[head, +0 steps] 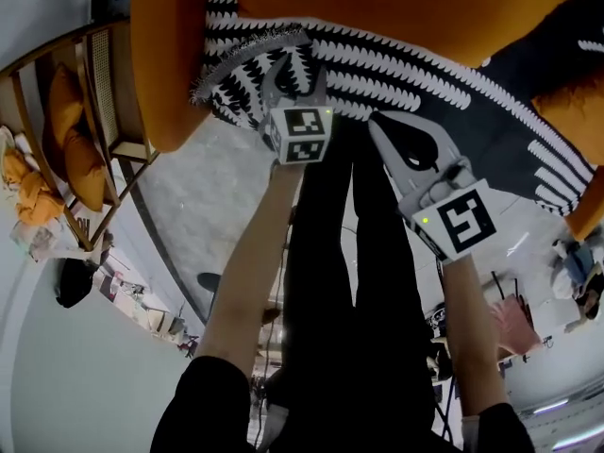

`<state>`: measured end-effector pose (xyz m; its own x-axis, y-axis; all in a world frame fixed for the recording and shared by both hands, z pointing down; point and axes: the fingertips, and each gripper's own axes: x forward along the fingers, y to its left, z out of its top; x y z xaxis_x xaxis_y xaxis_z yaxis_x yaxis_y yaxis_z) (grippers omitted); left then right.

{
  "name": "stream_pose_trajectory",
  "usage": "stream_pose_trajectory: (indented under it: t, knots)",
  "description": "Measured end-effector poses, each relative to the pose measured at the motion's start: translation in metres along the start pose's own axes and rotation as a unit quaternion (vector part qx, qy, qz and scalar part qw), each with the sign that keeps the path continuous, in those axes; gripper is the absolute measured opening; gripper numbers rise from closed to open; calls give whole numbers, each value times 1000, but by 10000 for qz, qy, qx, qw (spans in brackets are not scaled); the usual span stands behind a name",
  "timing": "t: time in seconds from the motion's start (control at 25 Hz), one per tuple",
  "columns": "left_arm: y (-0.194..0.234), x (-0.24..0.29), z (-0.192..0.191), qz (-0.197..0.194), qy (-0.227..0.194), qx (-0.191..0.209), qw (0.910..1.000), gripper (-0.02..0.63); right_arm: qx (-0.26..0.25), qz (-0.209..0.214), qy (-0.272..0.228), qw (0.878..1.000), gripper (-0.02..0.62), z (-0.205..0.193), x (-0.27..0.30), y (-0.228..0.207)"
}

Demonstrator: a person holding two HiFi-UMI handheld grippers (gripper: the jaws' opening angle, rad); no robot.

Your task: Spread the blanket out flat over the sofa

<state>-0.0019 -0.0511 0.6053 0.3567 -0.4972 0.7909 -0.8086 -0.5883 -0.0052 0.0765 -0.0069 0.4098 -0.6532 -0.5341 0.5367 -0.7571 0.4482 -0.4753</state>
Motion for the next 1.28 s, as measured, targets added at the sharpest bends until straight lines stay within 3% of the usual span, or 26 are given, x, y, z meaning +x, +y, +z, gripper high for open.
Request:
stream_pose_trajectory:
  t: [0.4,0.8,1.28]
  knots:
    - [8,46,-20,166,344,21,9993,236,268,-212,105,9994,3,-27,-2,-10]
    - [9,68,-30,248,620,190,9976,234,316,-82,176,9993,3,-35,4,-3]
    - [23,51,-28,303,705,-150,9969,25,194,29,265,9995,3,-28,-2,0]
